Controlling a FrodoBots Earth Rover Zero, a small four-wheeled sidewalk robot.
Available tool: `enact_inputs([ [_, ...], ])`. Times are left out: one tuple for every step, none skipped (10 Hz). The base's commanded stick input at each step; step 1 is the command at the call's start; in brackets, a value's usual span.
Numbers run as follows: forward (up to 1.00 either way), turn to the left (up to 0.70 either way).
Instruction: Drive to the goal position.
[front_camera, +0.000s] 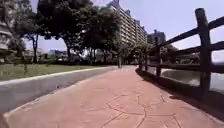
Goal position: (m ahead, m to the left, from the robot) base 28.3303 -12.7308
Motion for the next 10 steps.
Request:
enact_inputs([
  [1.00, 0.01],
  [1.00, -0.01],
  [1.00, -0.13],
  [1.00, -0.24],
  [1.00, -0.25],
  [1.00, -0.02],
  [1.00, 0.01],
  [1.00, 0.01],
  [1.00, 0.01],
  [1.00, 0.01],
])
